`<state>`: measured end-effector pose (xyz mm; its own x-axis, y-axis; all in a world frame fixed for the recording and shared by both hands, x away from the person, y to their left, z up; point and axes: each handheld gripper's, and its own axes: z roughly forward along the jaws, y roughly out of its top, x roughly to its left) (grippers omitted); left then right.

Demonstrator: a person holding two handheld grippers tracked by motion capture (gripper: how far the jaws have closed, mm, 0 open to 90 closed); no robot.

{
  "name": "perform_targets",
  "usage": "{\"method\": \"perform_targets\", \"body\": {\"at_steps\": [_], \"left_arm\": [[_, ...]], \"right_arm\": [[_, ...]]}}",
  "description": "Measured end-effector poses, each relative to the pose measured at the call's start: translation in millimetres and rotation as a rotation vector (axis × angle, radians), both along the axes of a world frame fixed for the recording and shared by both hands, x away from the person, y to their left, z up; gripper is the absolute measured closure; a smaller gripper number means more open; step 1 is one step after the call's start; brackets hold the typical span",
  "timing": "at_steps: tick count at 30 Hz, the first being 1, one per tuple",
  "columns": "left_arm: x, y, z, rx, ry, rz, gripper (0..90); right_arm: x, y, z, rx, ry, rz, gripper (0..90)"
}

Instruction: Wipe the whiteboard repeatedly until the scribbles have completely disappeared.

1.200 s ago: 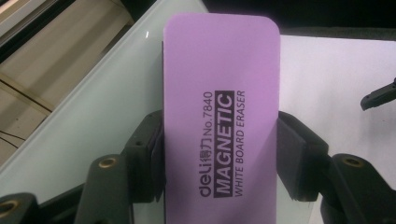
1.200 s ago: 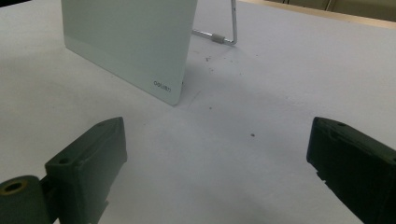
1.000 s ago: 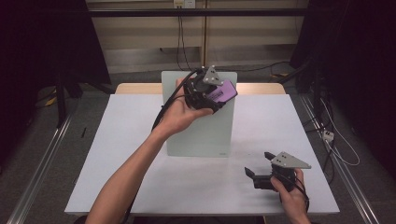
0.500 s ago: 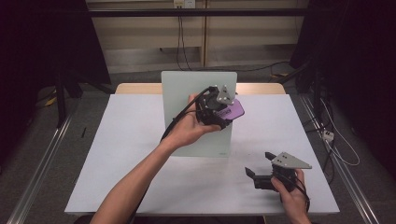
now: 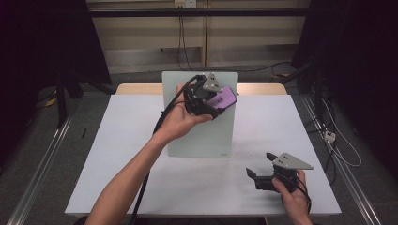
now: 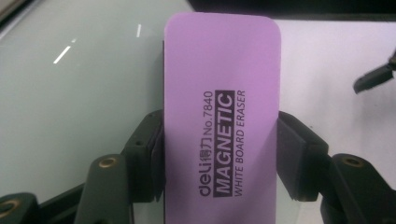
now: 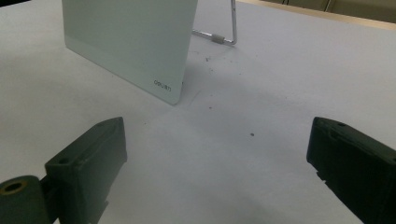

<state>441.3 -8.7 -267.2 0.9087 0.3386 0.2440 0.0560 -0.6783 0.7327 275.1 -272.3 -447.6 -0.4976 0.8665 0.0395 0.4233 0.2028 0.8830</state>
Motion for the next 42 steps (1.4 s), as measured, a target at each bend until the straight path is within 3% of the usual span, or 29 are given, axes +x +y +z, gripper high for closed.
{"method": "perform_targets", "body": {"at_steps": [6,9,17,32,36,42], "left_arm": [[9.1,14.3,16.9,-0.063,0.002,0.033,41.0],[10.0,20.2,18.0,-0.069,-0.002,0.037,41.1],[6.9,35.2,17.3,-0.019,-0.043,0.058,41.1],[7.2,82.2,10.2,-0.053,-0.04,0.104,41.1],[1.8,91.5,3.5,-0.021,-0.057,0.12,41.0],[2.8,110.7,-2.6,-0.049,-0.042,0.128,41.0]], "right_arm": [[1.0,-0.3,-0.5,0.0,0.002,-0.003,5.0],[0.1,0.3,-0.2,-0.002,0.001,0.002,5.0],[-0.4,-0.4,0.1,0.0,0.001,-0.002,5.0],[0.3,0.2,-0.3,-0.003,0.001,-0.004,5.0],[0.3,0.3,-0.4,-0.003,0.002,-0.005,5.0],[0.5,0.6,-0.5,-0.005,0.003,-0.004,5.1]]}}
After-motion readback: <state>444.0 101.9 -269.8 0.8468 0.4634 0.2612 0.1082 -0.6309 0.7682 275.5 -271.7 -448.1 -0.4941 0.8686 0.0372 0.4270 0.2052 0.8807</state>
